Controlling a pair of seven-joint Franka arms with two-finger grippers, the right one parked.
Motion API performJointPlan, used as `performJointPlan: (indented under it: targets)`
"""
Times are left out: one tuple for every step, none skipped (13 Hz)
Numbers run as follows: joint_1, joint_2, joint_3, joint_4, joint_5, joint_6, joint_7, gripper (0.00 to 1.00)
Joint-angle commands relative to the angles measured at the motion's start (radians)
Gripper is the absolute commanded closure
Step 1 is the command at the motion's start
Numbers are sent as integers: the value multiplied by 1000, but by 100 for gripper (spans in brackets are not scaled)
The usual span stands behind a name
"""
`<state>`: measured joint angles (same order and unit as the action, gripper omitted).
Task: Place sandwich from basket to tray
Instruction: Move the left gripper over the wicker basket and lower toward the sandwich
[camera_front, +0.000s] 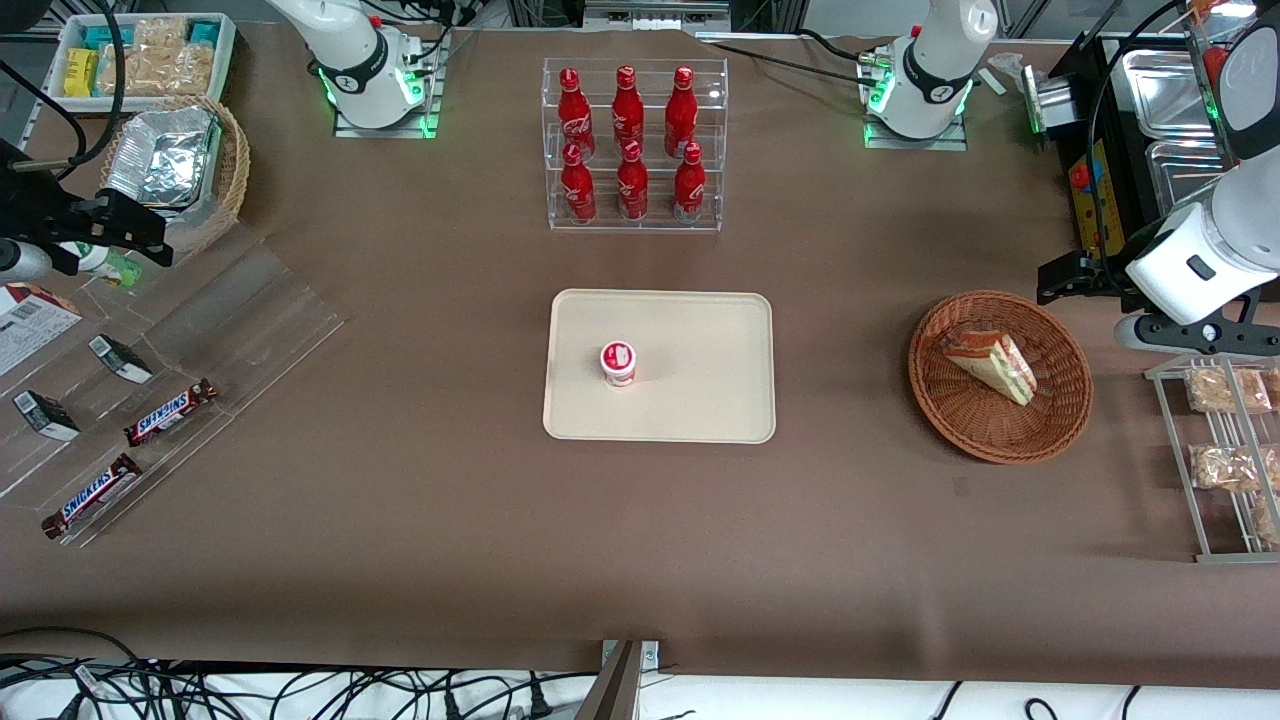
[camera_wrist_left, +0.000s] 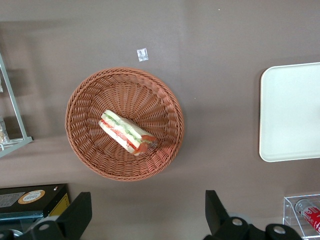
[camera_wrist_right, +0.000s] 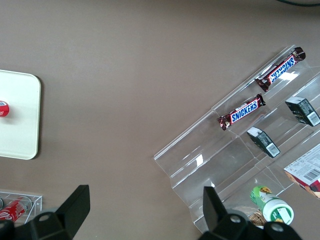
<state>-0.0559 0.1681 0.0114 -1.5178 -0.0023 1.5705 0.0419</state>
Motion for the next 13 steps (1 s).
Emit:
performJointPlan:
  targets:
    - [1,7,1,18,18,5,19,0]
    - [-1,7,1,18,19,3,19,0]
    - [1,7,4,18,15,5,19,0]
    - [2,8,5,11,19,8,10,0]
    - [7,11,7,2,21,12,-2,0]
    - [25,13,7,-5,21,22,-25,0]
    - [31,13,7,-22,21,35,-71,0]
    - [34,10,7,-54,22,60,-126,0]
    - [37,4,7,-91,22,90,-176,0]
    - [41,-4,7,-129,22,126,-215,0]
    - [42,-13,7,-165,24,155,-265,0]
    - [54,-15,7,-186,28,175,-307,0]
    - [67,-13,5,-206,45,187,-345,0]
